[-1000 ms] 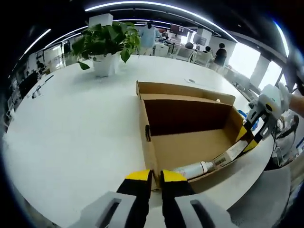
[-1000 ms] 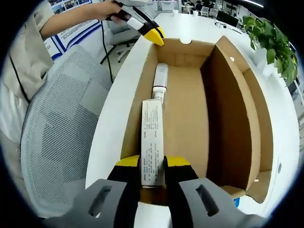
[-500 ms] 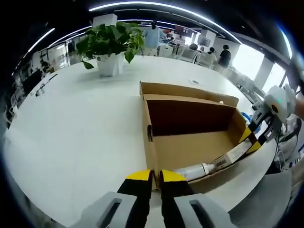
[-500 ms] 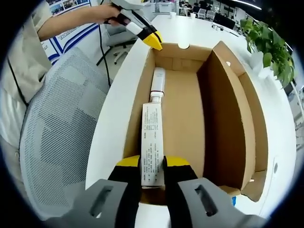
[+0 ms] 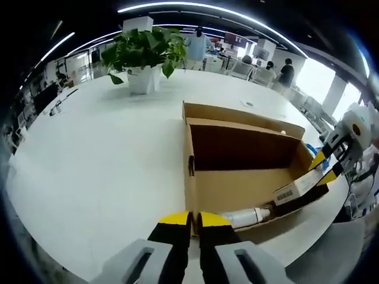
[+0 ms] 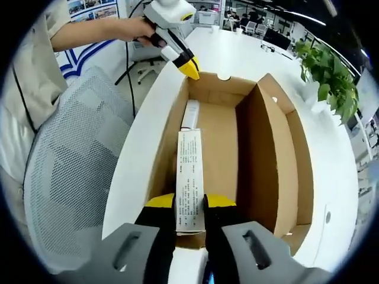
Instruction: Operate the shoe box by opening the lid, removing the specified soft item, and placing it in the target area until the item is outside and the box remains undamaged.
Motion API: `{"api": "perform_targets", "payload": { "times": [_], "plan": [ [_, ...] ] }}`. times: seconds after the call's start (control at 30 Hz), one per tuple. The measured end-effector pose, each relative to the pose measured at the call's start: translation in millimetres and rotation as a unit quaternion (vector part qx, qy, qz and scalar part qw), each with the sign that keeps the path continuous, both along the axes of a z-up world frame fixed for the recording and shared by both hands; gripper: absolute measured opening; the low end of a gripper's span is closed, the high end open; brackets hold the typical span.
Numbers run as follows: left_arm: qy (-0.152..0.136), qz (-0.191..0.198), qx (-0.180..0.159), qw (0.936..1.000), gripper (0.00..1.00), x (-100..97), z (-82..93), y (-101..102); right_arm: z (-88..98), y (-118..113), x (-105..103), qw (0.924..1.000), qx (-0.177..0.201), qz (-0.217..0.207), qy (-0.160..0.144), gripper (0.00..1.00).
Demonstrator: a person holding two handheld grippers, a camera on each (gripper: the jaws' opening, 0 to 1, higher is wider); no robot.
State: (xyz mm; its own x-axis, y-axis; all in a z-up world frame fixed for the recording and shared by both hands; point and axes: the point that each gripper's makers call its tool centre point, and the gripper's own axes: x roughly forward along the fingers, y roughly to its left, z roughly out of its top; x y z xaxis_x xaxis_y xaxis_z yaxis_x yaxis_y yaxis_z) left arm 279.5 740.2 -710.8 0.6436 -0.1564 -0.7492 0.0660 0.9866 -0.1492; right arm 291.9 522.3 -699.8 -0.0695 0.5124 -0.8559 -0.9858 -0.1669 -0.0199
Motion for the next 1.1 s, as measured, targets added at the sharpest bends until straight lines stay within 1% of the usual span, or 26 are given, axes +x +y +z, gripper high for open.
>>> {"api": "perform_targets", "payload": {
  "times": [0.13, 0.23, 0.4, 0.73, 0.87, 1.1],
  "plan": [
    [0.002, 0.004, 0.003, 1.0, 0.03, -0.3, 0.4, 0, 9.1, -1, 4, 0.9999, 0.008, -0.003, -0.009, 0.15],
    [0.0, 0.009, 0.009, 0.9999, 0.03, -0.7, 0.7, 0, 19.5, -2, 7, 0.9996, 0.021, -0.016, -0.004, 0.15],
    [-0.001, 0.02, 0.02, 0.9996, 0.02, -1.0, 0.8, 0, 33.3, -6, 12, 0.9991, 0.034, -0.022, -0.011, 0.15],
    [0.003, 0.032, 0.032, 0.999, 0.02, -1.2, 1.4, 0, 57.2, -15, 20, 0.9977, 0.056, -0.033, -0.018, 0.15],
    [0.004, 0.037, 0.034, 0.9987, 0.02, -1.4, 1.4, 1, 65.5, -21, 24, 0.9971, 0.062, -0.037, -0.024, 0.15],
    [0.006, 0.039, 0.039, 0.9985, 0.02, -1.2, 1.4, 1, 81.3, -39, 33, 0.9964, 0.066, -0.041, -0.035, 0.15]
  ]
}}
